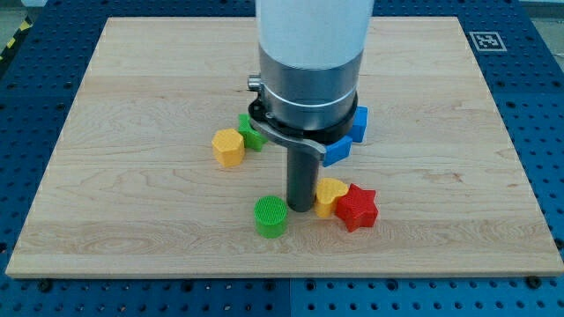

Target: Move the green circle diagonally bottom left to the yellow hexagon

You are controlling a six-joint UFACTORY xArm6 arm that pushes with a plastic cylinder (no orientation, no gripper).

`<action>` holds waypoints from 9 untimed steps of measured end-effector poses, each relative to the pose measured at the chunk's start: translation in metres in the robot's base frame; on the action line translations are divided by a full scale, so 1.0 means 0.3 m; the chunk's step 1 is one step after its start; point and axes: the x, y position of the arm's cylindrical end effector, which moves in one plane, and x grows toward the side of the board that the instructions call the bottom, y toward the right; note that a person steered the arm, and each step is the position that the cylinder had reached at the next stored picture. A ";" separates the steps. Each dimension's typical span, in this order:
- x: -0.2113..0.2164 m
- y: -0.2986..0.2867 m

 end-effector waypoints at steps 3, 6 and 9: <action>0.047 -0.162; 0.140 -0.080; 0.148 -0.274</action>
